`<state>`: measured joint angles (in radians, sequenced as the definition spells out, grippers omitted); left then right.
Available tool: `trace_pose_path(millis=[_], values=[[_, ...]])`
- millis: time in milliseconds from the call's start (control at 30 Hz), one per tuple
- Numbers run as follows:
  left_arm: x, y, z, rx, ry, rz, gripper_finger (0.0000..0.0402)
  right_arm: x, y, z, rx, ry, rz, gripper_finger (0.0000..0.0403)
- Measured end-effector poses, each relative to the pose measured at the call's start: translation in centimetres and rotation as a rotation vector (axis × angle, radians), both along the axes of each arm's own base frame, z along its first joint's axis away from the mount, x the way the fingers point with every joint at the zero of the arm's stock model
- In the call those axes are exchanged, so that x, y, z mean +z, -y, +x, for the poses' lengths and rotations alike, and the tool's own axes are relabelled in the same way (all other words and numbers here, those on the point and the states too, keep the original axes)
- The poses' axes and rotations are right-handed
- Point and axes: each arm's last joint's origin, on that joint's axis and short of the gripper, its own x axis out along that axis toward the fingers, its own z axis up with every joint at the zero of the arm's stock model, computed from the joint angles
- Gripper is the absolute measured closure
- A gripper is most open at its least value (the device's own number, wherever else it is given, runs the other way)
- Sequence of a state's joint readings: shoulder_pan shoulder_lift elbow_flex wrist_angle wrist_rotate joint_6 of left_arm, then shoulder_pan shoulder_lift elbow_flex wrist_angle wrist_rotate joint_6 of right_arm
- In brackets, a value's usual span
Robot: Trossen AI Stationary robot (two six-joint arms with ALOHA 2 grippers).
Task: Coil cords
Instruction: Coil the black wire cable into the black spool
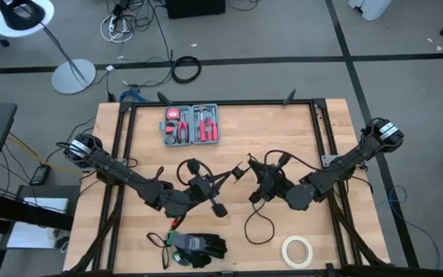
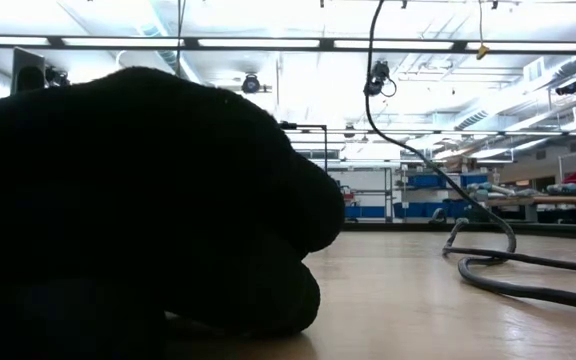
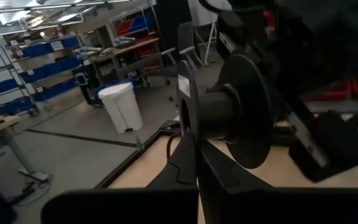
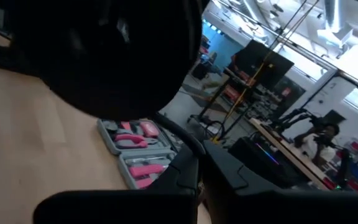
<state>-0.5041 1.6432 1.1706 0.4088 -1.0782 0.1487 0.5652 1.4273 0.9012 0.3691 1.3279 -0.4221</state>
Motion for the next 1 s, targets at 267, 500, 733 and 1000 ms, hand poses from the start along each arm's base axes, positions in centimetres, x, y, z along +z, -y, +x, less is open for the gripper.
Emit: trace_pose_path(millis=[267,500,733,1000], values=[[-0.5,0.0,-0.1,0.004,-0.035,-0.003,0.0401,0.2,-0.4,-0.1,0.029,-0.055,-0.069,0.0378],[-0.7,-0.1,0.1,-0.002,-0.055,0.016,0.0401,0.7,-0.3,-0.1,-0.013,0.010,-0.028,0.0357],[-1.0,-0.1,0.1,-0.006,-0.073,0.025,0.0401,0.7,-0.3,-0.1,-0.003,-0.012,-0.049,0.0359],[-1.0,-0.1,0.1,-0.010,-0.078,0.027,0.0401,0.8,-1.2,-0.6,0.028,-0.059,-0.104,0.0341]])
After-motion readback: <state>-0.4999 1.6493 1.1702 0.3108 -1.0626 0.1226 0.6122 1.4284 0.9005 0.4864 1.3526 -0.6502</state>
